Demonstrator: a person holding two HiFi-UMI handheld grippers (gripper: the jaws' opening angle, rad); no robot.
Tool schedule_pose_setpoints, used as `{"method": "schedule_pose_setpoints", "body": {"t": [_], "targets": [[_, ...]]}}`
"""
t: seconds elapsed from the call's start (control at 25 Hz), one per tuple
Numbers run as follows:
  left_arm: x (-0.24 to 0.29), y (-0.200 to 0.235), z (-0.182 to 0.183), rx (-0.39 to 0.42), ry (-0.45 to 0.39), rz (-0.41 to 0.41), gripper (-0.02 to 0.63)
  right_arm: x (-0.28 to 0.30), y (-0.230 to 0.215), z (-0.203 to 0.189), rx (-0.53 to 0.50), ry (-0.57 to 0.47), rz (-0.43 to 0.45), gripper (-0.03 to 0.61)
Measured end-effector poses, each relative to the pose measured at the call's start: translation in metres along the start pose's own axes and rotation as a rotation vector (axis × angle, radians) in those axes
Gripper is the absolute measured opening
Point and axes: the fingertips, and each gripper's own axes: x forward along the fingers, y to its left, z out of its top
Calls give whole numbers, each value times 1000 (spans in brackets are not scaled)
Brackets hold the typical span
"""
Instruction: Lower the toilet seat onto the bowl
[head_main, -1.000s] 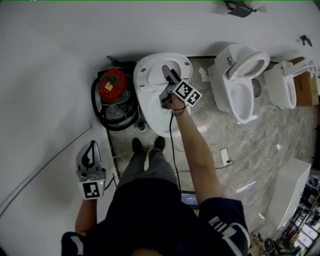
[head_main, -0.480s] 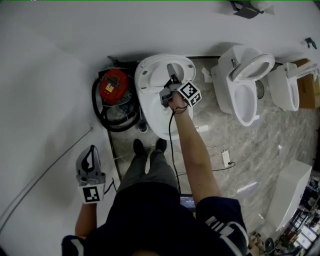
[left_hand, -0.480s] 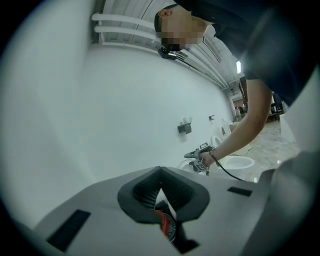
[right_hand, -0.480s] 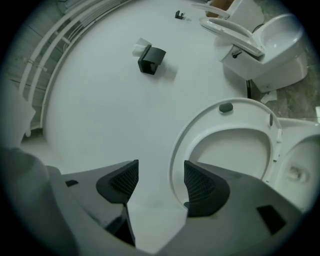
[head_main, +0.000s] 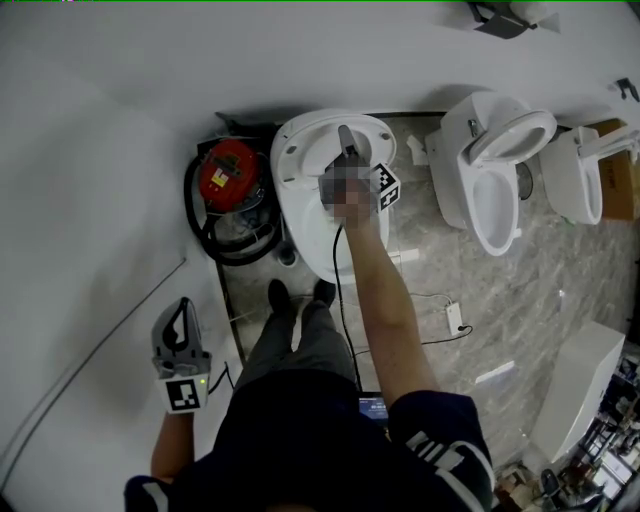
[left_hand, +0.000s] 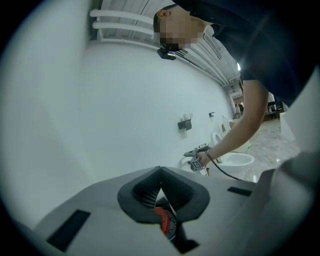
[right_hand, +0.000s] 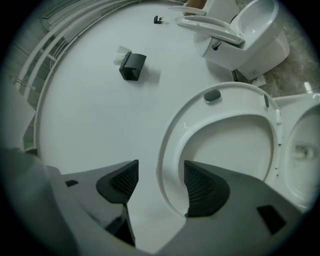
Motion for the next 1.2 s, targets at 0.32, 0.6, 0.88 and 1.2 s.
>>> {"method": "schedule_pose_setpoints", "body": {"t": [0.32, 0.6, 0.88, 1.2], "targets": [[5, 3, -9, 5, 22, 0, 25, 19, -14, 7, 46, -46, -21, 299], [8, 4, -7, 3, 31, 7, 25, 24, -22, 13, 83, -73, -39, 288], [8, 7, -13, 2, 33, 12, 25, 26, -28, 11, 91, -86, -33, 280], [7, 9, -20, -8, 59, 19, 25, 30, -18, 11, 89, -104, -44, 236]]}}
